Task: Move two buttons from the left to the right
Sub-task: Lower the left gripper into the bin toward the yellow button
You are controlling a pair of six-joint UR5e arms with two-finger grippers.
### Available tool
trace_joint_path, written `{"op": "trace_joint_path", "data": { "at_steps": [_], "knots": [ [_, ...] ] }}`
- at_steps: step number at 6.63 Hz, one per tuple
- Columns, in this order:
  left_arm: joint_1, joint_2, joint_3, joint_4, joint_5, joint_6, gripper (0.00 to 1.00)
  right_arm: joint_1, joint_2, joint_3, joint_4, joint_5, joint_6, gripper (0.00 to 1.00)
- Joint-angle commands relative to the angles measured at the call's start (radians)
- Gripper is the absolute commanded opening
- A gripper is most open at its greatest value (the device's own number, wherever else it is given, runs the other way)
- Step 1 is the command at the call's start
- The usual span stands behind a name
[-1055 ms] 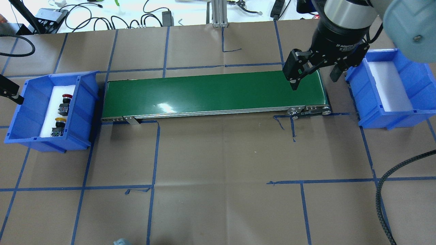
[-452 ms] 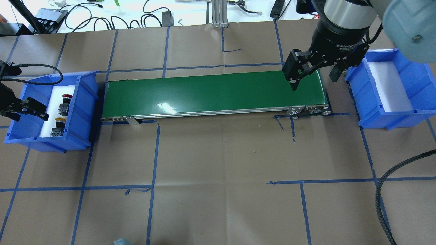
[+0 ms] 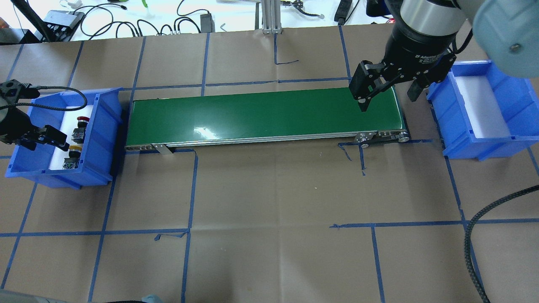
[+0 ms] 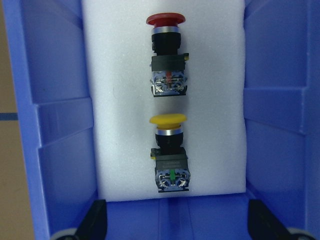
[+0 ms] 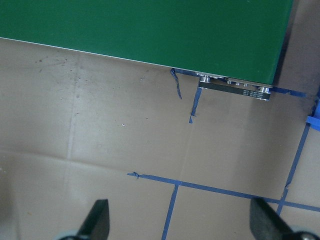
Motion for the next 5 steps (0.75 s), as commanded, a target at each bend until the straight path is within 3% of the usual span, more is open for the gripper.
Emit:
{"op": "trace_joint_path", "data": {
  "at_steps": [1,5],
  "knots": [
    [-0.005,-0.056,-0.006,0.041,0.001,0.004,0.99,0.000,0.000,0.000,0.000,0.000,0.000,1.00],
    [-0.004,-0.090,-0.099,0.186,0.001,0.001,0.99,0.000,0.000,0.000,0.000,0.000,0.000,1.00]
  ]
}}
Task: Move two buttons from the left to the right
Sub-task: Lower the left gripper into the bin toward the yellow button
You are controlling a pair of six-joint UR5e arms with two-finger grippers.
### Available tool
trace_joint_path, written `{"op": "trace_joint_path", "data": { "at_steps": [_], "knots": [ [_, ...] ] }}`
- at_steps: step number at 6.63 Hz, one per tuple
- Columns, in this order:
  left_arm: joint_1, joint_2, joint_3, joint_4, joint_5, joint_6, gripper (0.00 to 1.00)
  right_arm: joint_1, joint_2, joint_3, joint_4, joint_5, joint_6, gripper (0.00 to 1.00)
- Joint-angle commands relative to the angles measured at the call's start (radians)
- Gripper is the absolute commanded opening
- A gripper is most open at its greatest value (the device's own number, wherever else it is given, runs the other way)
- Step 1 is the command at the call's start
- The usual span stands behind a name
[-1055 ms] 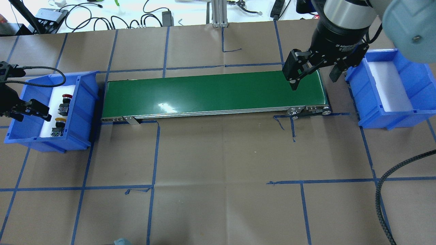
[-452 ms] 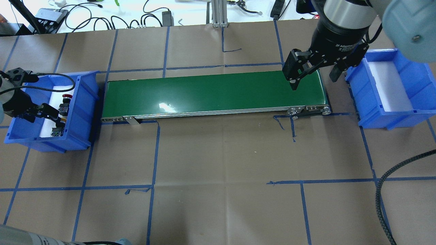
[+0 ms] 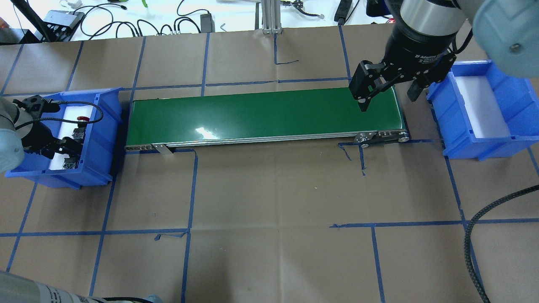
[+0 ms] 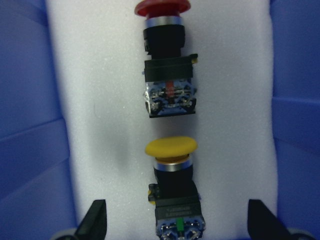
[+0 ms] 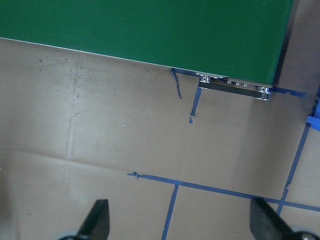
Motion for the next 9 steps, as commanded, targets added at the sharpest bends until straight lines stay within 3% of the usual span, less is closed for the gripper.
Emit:
{"op": "trace_joint_path", "data": {
  "at_steps": [1,2,3,4,5,7,8,9],
  "knots": [
    [0.001,-0.036,-0.011,0.046,0.002,0.001,0.99,0.000,0.000,0.000,0.000,0.000,0.000,1.00],
    [0.001,-0.025,-0.009,0.046,0.000,0.001,0.99,0.000,0.000,0.000,0.000,0.000,0.001,1.00],
    [0.001,-0.005,-0.006,0.042,0.000,-0.001,0.87,0.000,0.000,0.000,0.000,0.000,0.001,1.00],
    [0.001,-0.007,-0.003,0.036,0.002,-0.002,0.58,0.000,0.000,0.000,0.000,0.000,0.001,1.00],
    [0.001,-0.007,-0.008,0.033,-0.014,-0.004,0.41,0.000,0.000,0.000,0.000,-0.002,0.001,1.00],
    [0.007,-0.019,-0.005,0.031,-0.058,-0.004,0.39,0.000,0.000,0.000,0.000,-0.002,0.001,1.00],
    [0.010,-0.019,-0.002,0.031,-0.060,-0.004,0.34,0.000,0.000,0.000,0.000,-0.002,0.001,1.00],
    [0.010,-0.007,0.002,0.028,-0.058,-0.009,0.05,0.000,0.000,0.000,0.000,-0.002,0.001,1.00]
  ]
}}
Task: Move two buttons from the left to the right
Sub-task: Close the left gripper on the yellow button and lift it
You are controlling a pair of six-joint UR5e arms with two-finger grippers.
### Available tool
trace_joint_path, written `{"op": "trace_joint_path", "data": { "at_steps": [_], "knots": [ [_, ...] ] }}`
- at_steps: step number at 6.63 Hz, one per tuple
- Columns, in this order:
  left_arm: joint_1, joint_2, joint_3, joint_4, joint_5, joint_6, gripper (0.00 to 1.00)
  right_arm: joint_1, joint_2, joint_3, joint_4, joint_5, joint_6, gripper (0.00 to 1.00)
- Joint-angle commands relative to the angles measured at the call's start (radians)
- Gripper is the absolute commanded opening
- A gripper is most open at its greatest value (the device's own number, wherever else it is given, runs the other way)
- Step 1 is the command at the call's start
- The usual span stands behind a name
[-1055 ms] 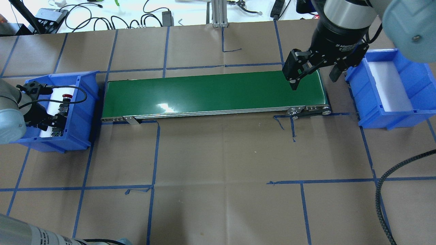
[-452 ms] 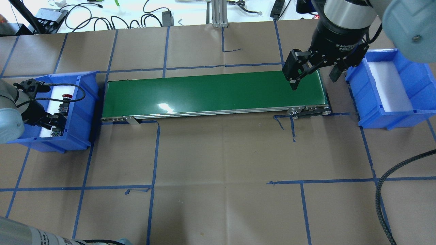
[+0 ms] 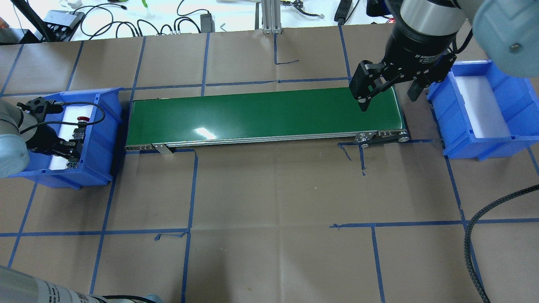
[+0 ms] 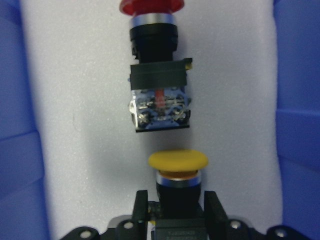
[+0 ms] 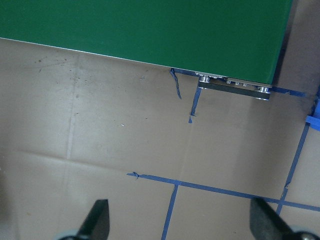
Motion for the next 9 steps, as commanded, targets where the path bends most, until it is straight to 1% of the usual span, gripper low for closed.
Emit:
{"op": "trace_joint_path", "data": {
  "at_steps": [1,2,3,4,6,7,8,9],
  "knots": [
    [0.001,0.014,0.005,-0.005,0.003,-0.017,0.00,0.000,0.000,0.000,0.000,0.000,0.000,1.00],
    [0.001,0.029,0.012,-0.008,0.006,-0.017,0.00,0.000,0.000,0.000,0.000,0.000,0.000,1.00],
    [0.001,0.075,0.054,-0.103,0.009,-0.019,0.00,0.000,0.000,0.000,0.000,0.000,0.000,1.00],
    [0.001,0.117,0.137,-0.266,0.010,-0.022,0.00,0.000,0.000,0.000,0.000,0.000,0.000,1.00],
    [0.001,0.120,0.321,-0.510,0.043,-0.026,0.00,0.000,0.000,0.000,0.000,0.000,0.000,1.00],
    [-0.005,0.097,0.383,-0.572,0.043,-0.060,0.00,0.000,0.000,0.000,0.000,0.000,0.000,1.00],
    [-0.023,0.085,0.414,-0.577,0.032,-0.109,0.00,0.000,0.000,0.000,-0.002,0.000,0.000,1.00],
    [-0.095,0.088,0.424,-0.568,0.032,-0.179,0.00,0.000,0.000,0.000,0.000,0.000,0.000,1.00]
  ]
}}
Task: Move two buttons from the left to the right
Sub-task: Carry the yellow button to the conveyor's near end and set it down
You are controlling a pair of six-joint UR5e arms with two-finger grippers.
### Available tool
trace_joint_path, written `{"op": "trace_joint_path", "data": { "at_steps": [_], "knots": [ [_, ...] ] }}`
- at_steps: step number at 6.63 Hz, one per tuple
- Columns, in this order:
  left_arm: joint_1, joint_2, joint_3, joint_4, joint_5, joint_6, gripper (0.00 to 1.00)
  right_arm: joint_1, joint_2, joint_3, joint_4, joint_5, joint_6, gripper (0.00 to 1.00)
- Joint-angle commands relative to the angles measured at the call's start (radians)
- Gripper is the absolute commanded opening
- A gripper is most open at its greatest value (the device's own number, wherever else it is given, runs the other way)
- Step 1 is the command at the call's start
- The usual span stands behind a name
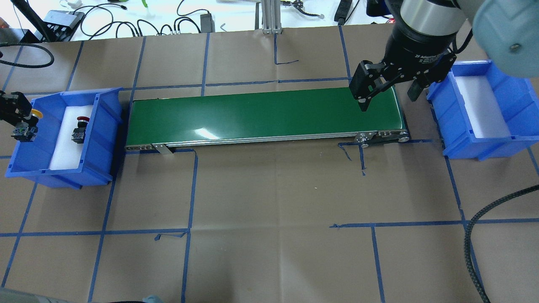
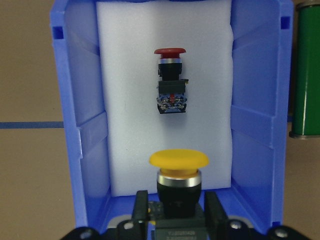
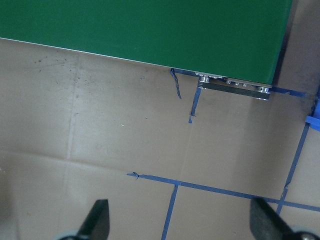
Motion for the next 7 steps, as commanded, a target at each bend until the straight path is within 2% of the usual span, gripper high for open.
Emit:
{"op": "trace_joint_path", "data": {
  "at_steps": [1,3,4,6,7],
  "knots": [
    [-0.153,-0.004,0.040,0.003,-0.009,-0.184,0.00,0.000,0.000,0.000,0.001,0.000,0.000,1.00],
    [-0.341,-0.006,0.050,0.006,-0.004,-0.412,0.00,0.000,0.000,0.000,0.001,0.000,0.000,1.00],
    [-0.406,-0.010,0.024,0.020,-0.001,-0.475,0.00,0.000,0.000,0.002,0.001,0.000,0.000,1.00],
    [-0.443,-0.069,-0.062,0.143,-0.003,-0.485,0.00,0.000,0.000,0.002,0.001,0.000,0.000,1.00],
    [-0.443,-0.079,-0.132,0.264,-0.001,-0.474,0.00,0.000,0.000,0.002,0.001,0.000,0.000,1.00]
  ]
}}
